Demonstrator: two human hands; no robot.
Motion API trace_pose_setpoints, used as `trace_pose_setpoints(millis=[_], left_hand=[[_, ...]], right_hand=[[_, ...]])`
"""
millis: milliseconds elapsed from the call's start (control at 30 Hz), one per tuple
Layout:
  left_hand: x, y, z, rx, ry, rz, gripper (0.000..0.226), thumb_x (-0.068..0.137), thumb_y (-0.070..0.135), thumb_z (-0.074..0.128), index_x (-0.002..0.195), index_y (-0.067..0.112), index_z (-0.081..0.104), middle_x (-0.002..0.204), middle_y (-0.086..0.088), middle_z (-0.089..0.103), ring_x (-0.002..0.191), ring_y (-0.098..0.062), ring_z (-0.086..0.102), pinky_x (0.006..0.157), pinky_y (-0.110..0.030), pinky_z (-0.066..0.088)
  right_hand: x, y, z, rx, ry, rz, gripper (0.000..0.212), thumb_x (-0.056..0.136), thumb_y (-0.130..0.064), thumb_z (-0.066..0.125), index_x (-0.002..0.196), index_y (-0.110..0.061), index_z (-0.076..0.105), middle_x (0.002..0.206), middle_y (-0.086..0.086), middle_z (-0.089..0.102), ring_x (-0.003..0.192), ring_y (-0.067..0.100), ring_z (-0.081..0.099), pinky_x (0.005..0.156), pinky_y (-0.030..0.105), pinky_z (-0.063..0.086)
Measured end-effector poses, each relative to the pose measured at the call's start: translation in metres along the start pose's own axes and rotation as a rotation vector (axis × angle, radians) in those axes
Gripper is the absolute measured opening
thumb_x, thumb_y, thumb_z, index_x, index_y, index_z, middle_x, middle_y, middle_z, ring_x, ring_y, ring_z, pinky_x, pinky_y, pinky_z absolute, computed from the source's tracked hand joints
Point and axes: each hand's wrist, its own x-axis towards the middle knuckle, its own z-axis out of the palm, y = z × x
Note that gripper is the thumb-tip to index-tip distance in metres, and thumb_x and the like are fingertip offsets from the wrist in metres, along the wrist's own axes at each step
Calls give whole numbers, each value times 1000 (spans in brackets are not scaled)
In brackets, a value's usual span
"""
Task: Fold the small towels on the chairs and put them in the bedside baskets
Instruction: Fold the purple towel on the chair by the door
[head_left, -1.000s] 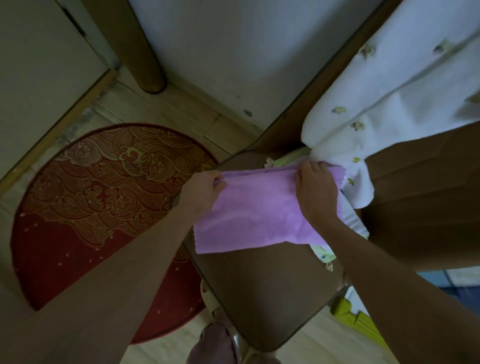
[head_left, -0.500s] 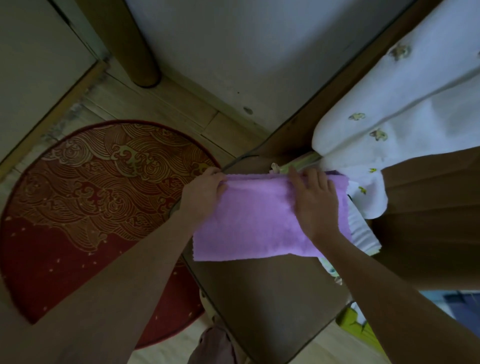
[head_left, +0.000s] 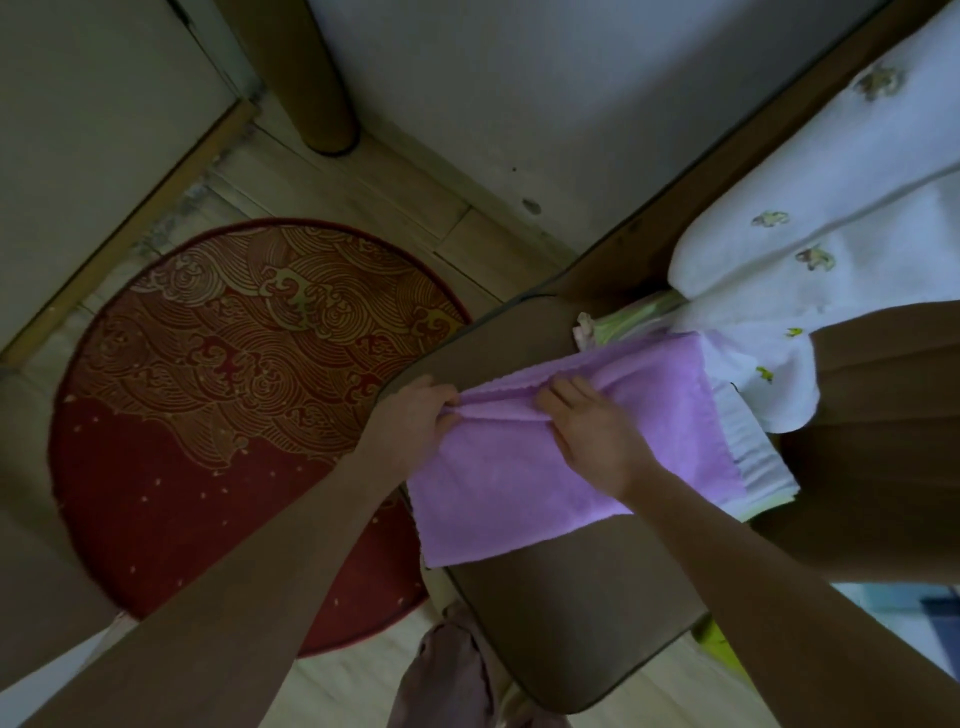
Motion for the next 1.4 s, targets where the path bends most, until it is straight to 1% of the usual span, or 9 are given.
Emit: trace_pose_setpoints(millis=[267,467,667,833,933,1033,1133,1300,1400], left_hand=[[-11,-5,6,-25,57,-52,19,97,21,54,100,6,65,97,-9,51,85,-22,53,75,-38,47],[-16,-5,6,9,137,-80,23,99,28,51,103,8,63,107,-6,47,86,-19,53,68,-33,46],[-21,7,0,50,328,46,24,97,29,51,98,9,65,103,-6,52,70,-16,54,52,-34,49],[-8,6,6,150,303,-96,23,96,24,54,109,8,63,117,-13,51,102,-28,51,74,-41,49],[3,17,11,194,312,-23,20,93,21,56,104,9,66,110,-16,57,100,-33,52,80,-42,42],[20,41,19,164,223,126,38,92,32,40,103,8,67,102,-14,62,93,-34,56,79,-41,42],[40,66,33,194,108,132,32,98,30,46,118,12,61,117,-10,58,107,-31,51,89,-40,35],[68,101,58,146,187,181,33,96,28,55,122,9,59,117,-14,58,106,-33,52,87,-41,38],[78,120,62,73,256,177,35,93,30,60,120,7,59,115,-16,57,102,-35,53,84,-43,42]], right_hand=[[30,-10,0,7,-6,142,51,84,-3,61,134,-4,54,135,19,53,119,39,50,95,50,45],[19,3,-9,-46,102,255,13,81,1,61,93,-2,64,94,18,61,88,37,56,70,42,48],[12,8,-24,-96,230,274,9,81,3,62,89,-1,63,91,16,60,84,33,53,67,38,44],[16,3,-20,-55,254,413,20,89,-6,58,108,0,61,113,19,58,102,36,52,77,40,46],[-1,2,-21,-8,246,445,30,91,-19,49,114,-2,58,120,19,56,107,37,50,86,43,41],[-31,8,-30,62,352,584,35,89,-24,45,113,-3,58,116,18,58,103,37,51,85,43,37],[-53,20,-37,225,408,801,41,89,-28,42,114,-1,59,111,18,60,105,38,53,90,45,38],[-68,35,-34,335,375,929,35,89,-28,51,108,0,61,98,18,60,96,39,56,87,51,43],[-70,39,-30,362,380,947,29,90,-19,62,113,-1,61,105,18,58,101,37,53,91,50,41]])
